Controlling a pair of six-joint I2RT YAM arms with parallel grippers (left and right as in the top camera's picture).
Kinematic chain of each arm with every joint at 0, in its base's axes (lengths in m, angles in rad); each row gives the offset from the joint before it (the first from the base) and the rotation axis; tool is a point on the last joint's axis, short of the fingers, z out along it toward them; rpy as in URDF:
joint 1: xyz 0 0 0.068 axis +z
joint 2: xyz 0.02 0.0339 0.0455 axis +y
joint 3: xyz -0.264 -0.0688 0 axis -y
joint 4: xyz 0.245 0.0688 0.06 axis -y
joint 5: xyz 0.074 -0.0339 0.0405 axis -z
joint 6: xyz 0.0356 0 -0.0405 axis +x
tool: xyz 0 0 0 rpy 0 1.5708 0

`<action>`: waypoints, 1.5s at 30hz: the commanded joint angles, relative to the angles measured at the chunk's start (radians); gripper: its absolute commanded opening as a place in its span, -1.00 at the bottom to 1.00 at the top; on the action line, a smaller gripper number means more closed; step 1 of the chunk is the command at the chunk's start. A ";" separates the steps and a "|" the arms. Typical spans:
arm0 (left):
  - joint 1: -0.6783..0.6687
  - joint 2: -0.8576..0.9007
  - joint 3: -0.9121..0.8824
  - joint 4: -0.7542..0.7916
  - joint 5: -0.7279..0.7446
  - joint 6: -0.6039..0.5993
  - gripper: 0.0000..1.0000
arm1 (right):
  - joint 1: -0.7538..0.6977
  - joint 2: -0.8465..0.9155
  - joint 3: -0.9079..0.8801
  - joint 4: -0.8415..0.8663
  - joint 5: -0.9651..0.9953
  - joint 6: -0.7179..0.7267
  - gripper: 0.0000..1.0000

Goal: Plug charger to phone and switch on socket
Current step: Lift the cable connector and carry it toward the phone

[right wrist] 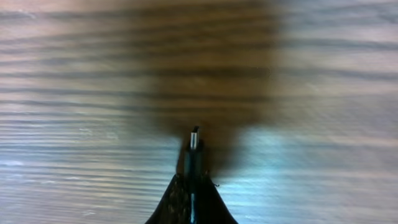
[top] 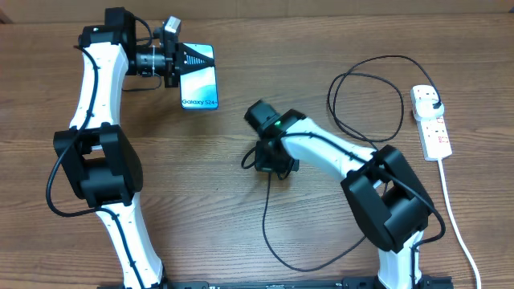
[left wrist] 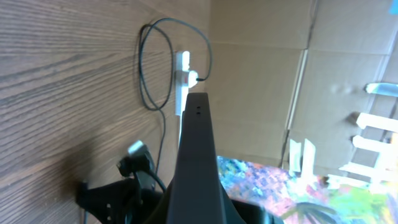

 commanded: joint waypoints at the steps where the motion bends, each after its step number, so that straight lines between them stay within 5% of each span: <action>1: 0.025 0.003 0.021 0.010 0.100 -0.027 -0.92 | -0.051 0.021 0.040 0.056 -0.299 -0.089 -0.93; 9: 0.051 0.003 0.021 0.121 0.167 -0.132 -0.91 | -0.137 0.021 0.040 0.334 -0.841 -0.148 -0.93; 16: 0.051 0.003 0.021 0.280 0.175 -0.283 -0.92 | -0.146 0.021 0.040 0.536 -1.068 -0.048 -0.93; 24: 0.051 0.003 0.021 0.478 0.208 -0.483 -0.91 | -0.146 0.021 0.040 0.796 -1.158 0.158 -0.92; 36: 0.050 0.003 0.021 0.769 0.203 -0.732 -0.91 | -0.147 0.021 0.040 1.435 -1.161 0.647 -0.92; 45: 0.037 0.003 0.021 0.922 0.187 -0.861 -0.92 | -0.146 0.021 0.040 1.559 -1.114 0.729 -0.93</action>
